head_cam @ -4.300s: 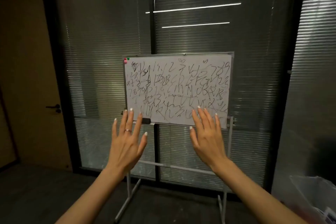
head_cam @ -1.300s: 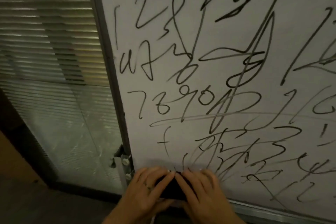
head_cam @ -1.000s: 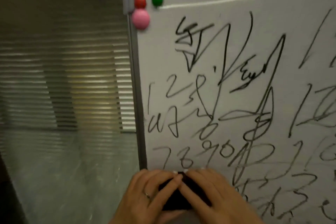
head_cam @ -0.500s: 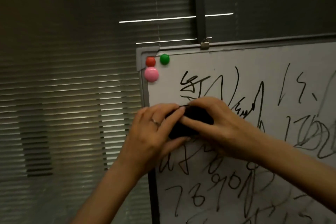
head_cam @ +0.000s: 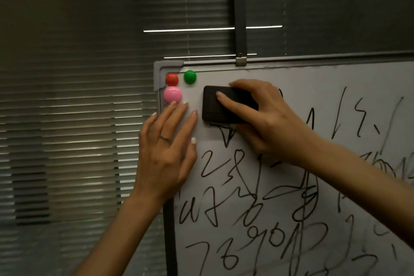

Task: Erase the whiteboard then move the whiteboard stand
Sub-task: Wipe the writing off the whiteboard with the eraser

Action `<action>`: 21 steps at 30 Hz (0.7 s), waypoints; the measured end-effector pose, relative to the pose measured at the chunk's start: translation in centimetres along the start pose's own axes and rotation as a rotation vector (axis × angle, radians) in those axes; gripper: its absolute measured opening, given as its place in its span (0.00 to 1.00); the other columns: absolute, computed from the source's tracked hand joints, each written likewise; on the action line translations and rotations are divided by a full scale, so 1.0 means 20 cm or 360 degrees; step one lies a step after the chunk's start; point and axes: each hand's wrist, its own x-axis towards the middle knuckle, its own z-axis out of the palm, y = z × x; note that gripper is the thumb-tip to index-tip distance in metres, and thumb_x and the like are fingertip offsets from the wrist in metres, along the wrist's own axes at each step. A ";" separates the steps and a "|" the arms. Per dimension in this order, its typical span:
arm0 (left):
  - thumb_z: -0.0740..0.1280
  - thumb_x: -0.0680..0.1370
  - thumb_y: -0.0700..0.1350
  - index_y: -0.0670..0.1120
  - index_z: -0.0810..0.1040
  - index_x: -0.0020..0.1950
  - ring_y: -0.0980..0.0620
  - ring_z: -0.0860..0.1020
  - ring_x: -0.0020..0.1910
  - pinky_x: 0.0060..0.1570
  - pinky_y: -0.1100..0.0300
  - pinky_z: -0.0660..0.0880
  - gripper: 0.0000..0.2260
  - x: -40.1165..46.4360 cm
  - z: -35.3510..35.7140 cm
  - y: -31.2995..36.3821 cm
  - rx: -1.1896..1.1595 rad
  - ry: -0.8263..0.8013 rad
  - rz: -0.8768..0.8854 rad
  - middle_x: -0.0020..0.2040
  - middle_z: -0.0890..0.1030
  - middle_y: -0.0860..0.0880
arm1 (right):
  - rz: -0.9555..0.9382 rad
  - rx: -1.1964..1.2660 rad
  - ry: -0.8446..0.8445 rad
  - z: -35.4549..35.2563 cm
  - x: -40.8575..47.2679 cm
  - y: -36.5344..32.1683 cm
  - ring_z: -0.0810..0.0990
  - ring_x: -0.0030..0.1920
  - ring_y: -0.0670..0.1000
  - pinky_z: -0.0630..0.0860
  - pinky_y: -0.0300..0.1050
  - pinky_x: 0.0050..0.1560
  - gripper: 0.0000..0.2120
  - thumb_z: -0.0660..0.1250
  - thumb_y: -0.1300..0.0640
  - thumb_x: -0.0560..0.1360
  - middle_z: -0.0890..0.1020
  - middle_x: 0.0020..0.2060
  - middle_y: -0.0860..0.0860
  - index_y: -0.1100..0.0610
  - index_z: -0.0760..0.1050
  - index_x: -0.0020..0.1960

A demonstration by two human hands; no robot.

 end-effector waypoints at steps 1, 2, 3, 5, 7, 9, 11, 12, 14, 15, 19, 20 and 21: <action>0.56 0.79 0.46 0.42 0.64 0.71 0.50 0.54 0.75 0.72 0.49 0.53 0.21 0.00 0.00 0.00 -0.0023 0.0005 -0.0058 0.72 0.61 0.42 | 0.0024 0.0015 0.0020 0.02 -0.02 -0.02 0.66 0.64 0.60 0.66 0.53 0.65 0.24 0.59 0.52 0.77 0.64 0.64 0.60 0.57 0.64 0.71; 0.56 0.79 0.46 0.42 0.62 0.72 0.51 0.52 0.76 0.72 0.48 0.54 0.22 0.00 0.01 0.00 -0.0049 0.0008 -0.0115 0.73 0.60 0.42 | 0.0031 0.0035 0.0036 0.03 -0.05 -0.05 0.66 0.64 0.59 0.66 0.53 0.66 0.23 0.60 0.51 0.77 0.64 0.64 0.60 0.57 0.64 0.71; 0.56 0.78 0.46 0.42 0.62 0.72 0.52 0.50 0.76 0.72 0.47 0.54 0.22 0.01 0.01 0.00 -0.0069 0.0001 -0.0158 0.73 0.58 0.42 | 0.0013 0.0062 0.0043 0.05 -0.08 -0.07 0.67 0.63 0.59 0.66 0.52 0.66 0.23 0.60 0.52 0.78 0.65 0.64 0.60 0.56 0.64 0.71; 0.54 0.79 0.45 0.41 0.61 0.73 0.52 0.48 0.77 0.73 0.46 0.53 0.23 0.01 0.00 0.00 -0.0086 -0.0050 -0.0172 0.75 0.56 0.43 | -0.0097 0.0088 0.0037 0.08 -0.15 -0.12 0.68 0.63 0.59 0.66 0.52 0.66 0.22 0.61 0.54 0.78 0.66 0.63 0.60 0.57 0.64 0.70; 0.53 0.80 0.45 0.40 0.60 0.74 0.49 0.49 0.77 0.73 0.45 0.52 0.23 0.00 0.00 0.00 -0.0107 -0.0119 -0.0155 0.76 0.55 0.43 | -0.0262 0.0068 0.0005 0.09 -0.19 -0.14 0.69 0.62 0.59 0.67 0.53 0.64 0.21 0.61 0.56 0.79 0.67 0.63 0.61 0.58 0.64 0.70; 0.52 0.80 0.46 0.39 0.60 0.75 0.48 0.50 0.77 0.72 0.44 0.55 0.23 0.00 0.00 0.00 -0.0124 -0.0175 -0.0155 0.76 0.54 0.42 | -0.0367 0.0014 -0.0061 0.07 -0.18 -0.10 0.69 0.62 0.59 0.67 0.53 0.64 0.22 0.63 0.57 0.78 0.67 0.63 0.62 0.58 0.63 0.71; 0.51 0.81 0.47 0.39 0.60 0.75 0.47 0.50 0.77 0.73 0.45 0.55 0.23 0.00 0.00 0.00 -0.0116 -0.0191 -0.0151 0.76 0.54 0.41 | -0.0247 -0.0025 0.0008 0.03 -0.10 -0.02 0.70 0.61 0.60 0.69 0.55 0.62 0.23 0.63 0.54 0.77 0.70 0.62 0.64 0.58 0.64 0.70; 0.51 0.81 0.46 0.38 0.60 0.74 0.46 0.51 0.77 0.74 0.47 0.54 0.23 0.00 0.00 0.00 -0.0116 -0.0189 -0.0143 0.76 0.55 0.40 | -0.0120 -0.0042 0.0082 0.02 -0.05 0.02 0.70 0.60 0.61 0.70 0.55 0.61 0.23 0.63 0.52 0.76 0.72 0.61 0.66 0.58 0.66 0.69; 0.52 0.80 0.45 0.37 0.61 0.74 0.45 0.52 0.76 0.75 0.51 0.52 0.23 0.00 0.01 0.00 -0.0145 -0.0178 -0.0144 0.76 0.57 0.39 | 0.0103 -0.0066 0.0186 0.00 0.02 0.07 0.70 0.60 0.62 0.71 0.56 0.59 0.24 0.62 0.51 0.76 0.73 0.60 0.67 0.60 0.70 0.68; 0.52 0.80 0.44 0.37 0.61 0.73 0.45 0.52 0.76 0.75 0.52 0.52 0.22 -0.01 0.01 0.00 -0.0172 -0.0173 -0.0154 0.75 0.57 0.39 | 0.0166 -0.0064 0.0215 0.01 0.04 0.08 0.69 0.61 0.62 0.71 0.56 0.60 0.23 0.63 0.51 0.76 0.73 0.61 0.67 0.60 0.71 0.68; 0.52 0.80 0.43 0.38 0.60 0.73 0.49 0.50 0.77 0.75 0.56 0.49 0.22 -0.04 0.03 0.03 -0.0226 -0.0136 -0.0162 0.75 0.56 0.42 | 0.0172 -0.0013 0.0268 0.07 -0.04 0.00 0.69 0.63 0.62 0.69 0.56 0.64 0.22 0.63 0.53 0.77 0.72 0.62 0.66 0.61 0.71 0.68; 0.52 0.80 0.43 0.38 0.60 0.73 0.49 0.50 0.77 0.75 0.56 0.49 0.22 -0.05 0.04 0.03 -0.0227 -0.0137 -0.0154 0.75 0.56 0.42 | 0.0121 0.0008 0.0250 0.10 -0.08 -0.04 0.69 0.63 0.62 0.68 0.56 0.65 0.22 0.63 0.53 0.77 0.71 0.62 0.65 0.61 0.70 0.68; 0.53 0.80 0.43 0.38 0.59 0.73 0.49 0.50 0.77 0.75 0.55 0.49 0.22 -0.06 0.04 0.04 -0.0229 -0.0148 -0.0148 0.75 0.56 0.42 | 0.0060 0.0025 0.0231 0.12 -0.13 -0.08 0.70 0.63 0.61 0.68 0.55 0.65 0.21 0.64 0.54 0.77 0.71 0.63 0.64 0.60 0.69 0.68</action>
